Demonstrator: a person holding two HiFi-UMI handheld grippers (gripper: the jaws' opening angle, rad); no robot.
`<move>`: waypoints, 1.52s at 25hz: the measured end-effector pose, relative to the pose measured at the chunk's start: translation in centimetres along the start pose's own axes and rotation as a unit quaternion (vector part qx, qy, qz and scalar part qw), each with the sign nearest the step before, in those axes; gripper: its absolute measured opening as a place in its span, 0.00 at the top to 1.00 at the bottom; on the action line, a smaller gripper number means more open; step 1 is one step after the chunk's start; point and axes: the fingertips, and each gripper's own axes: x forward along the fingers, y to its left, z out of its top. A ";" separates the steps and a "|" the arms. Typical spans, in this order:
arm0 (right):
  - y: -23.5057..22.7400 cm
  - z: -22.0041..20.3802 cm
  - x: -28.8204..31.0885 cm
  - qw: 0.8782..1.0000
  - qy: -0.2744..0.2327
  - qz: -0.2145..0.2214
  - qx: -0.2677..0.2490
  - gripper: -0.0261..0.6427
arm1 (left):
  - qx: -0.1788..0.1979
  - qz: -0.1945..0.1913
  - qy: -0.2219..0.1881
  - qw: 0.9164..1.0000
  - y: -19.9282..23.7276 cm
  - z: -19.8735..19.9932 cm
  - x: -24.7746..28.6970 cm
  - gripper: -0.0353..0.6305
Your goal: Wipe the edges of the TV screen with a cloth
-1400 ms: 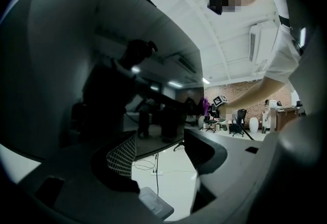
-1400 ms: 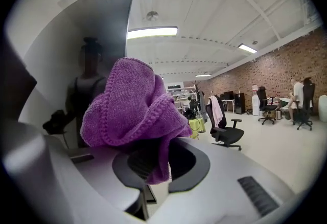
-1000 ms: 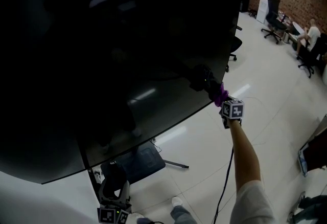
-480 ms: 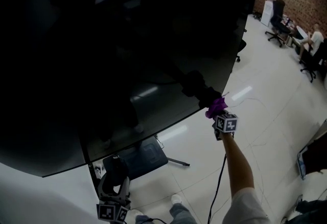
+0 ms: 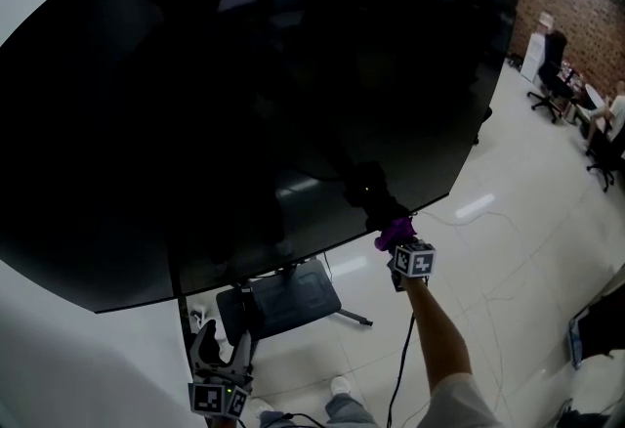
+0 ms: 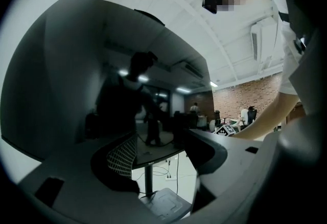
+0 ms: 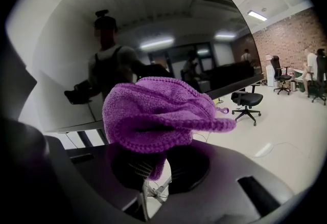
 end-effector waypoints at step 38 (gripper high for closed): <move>44.5 -13.1 6.7 0.965 0.092 0.224 -0.096 0.88 | -0.020 0.200 -0.051 0.978 19.5 1.7 -18.5 0.55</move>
